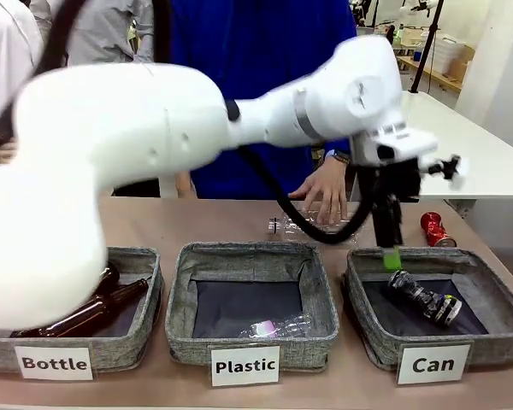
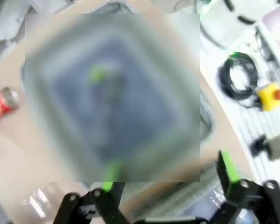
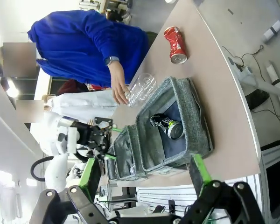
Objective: Sort the can waste into the basket.
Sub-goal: Pick up the can waste from the table and place it in the right Fabric basket.
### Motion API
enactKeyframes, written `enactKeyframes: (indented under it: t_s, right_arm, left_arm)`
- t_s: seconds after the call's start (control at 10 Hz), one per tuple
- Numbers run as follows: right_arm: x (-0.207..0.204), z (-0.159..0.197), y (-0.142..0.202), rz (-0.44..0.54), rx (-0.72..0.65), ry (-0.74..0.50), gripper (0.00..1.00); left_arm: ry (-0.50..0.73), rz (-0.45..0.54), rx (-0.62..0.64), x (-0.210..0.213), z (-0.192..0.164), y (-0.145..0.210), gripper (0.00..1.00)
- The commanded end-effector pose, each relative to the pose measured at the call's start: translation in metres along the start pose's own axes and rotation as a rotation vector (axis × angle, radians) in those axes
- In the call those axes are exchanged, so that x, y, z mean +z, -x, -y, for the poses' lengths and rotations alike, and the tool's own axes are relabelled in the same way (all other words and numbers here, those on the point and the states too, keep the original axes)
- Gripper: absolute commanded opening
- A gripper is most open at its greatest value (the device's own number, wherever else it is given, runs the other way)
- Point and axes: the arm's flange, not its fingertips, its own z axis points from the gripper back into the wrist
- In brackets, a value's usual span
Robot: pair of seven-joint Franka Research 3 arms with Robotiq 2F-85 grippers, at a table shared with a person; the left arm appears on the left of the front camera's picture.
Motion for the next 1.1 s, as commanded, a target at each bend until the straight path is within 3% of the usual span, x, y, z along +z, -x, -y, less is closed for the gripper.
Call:
enactKeyframes:
  t_s: [0.0, 0.3, 0.6, 0.8, 0.9, 1.0]
  right_arm:
    - [-0.039, -0.018, -0.007, -0.053, 0.022, 0.039, 1.0]
    - [-0.122, -0.061, -0.008, -0.215, 0.103, 0.084, 1.0]
    - [-0.193, -0.115, 0.013, -0.339, 0.167, 0.005, 1.0]
    - [-0.24, -0.148, 0.031, -0.463, 0.208, -0.045, 1.0]
    - [-0.261, -0.158, 0.046, -0.553, 0.195, -0.071, 1.0]
    - [-0.277, -0.162, 0.052, -0.637, 0.174, -0.115, 1.0]
  left_arm:
    - [0.102, 0.009, 0.099, 0.052, 0.06, 0.037, 1.0]
    - [-0.067, 0.13, 0.237, 0.125, 0.153, 0.116, 1.0]
    - [-0.255, 0.278, 0.542, 0.162, 0.245, 0.22, 1.0]
    - [-0.347, 0.472, 0.78, 0.17, 0.309, 0.297, 1.0]
    - [-0.446, 0.64, 0.967, 0.179, 0.346, 0.346, 1.0]
    - [-0.426, 0.801, 1.079, 0.182, 0.371, 0.389, 1.0]
